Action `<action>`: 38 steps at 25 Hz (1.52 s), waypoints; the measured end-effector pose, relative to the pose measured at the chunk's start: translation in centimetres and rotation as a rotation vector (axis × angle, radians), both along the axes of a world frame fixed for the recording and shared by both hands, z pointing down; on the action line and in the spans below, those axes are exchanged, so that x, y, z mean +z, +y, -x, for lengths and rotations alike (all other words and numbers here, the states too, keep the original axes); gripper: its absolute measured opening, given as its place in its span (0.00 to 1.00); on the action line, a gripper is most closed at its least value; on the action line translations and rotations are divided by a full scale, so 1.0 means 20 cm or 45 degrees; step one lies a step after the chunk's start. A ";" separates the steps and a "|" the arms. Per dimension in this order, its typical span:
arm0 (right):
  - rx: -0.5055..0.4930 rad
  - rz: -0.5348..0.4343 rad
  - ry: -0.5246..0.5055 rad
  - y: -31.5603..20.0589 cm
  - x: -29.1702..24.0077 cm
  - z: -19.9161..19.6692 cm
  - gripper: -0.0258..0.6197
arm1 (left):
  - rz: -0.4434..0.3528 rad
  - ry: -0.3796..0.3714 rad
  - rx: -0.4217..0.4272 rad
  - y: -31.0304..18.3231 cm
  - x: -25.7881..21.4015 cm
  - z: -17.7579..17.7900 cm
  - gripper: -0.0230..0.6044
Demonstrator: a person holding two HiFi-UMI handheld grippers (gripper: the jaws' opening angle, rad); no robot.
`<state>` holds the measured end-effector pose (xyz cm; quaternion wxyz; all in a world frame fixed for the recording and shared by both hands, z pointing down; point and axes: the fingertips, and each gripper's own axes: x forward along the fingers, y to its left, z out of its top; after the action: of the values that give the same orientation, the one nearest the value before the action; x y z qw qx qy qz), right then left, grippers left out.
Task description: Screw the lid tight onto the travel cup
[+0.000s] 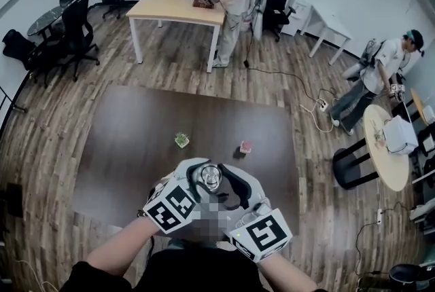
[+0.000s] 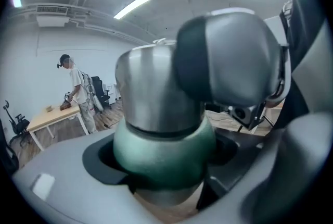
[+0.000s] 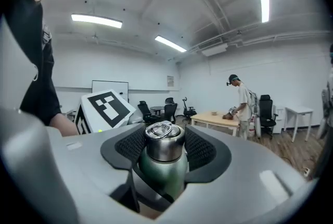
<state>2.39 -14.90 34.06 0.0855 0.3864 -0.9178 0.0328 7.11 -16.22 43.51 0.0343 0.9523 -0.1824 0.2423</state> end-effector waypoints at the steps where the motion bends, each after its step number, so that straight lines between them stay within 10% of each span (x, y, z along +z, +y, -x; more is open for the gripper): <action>1: -0.079 -0.014 0.012 0.02 0.00 0.00 0.42 | 0.001 0.005 0.029 0.01 -0.01 0.00 0.67; 8: -0.934 0.052 -0.005 0.27 -0.13 -0.07 0.45 | 0.030 0.007 0.378 0.23 -0.11 0.00 0.67; 18: -1.522 0.190 -0.046 0.42 -0.15 -0.01 0.46 | 0.050 0.035 0.698 0.50 -0.23 -0.05 0.67; 24: -1.104 0.086 -0.082 0.22 -0.12 0.03 0.44 | -0.002 0.051 0.389 0.25 -0.21 -0.02 0.67; 33: 0.046 0.031 -0.044 -0.07 0.02 -0.01 0.43 | -0.069 0.088 -0.136 -0.09 -0.08 -0.01 0.67; 38: 0.075 0.050 -0.041 -0.07 0.08 -0.02 0.42 | -0.021 0.125 -0.149 -0.09 -0.03 -0.03 0.66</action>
<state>2.75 -16.20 35.66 0.0772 0.4108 -0.9065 0.0596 7.61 -18.00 42.92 0.0494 0.9510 -0.2378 0.1913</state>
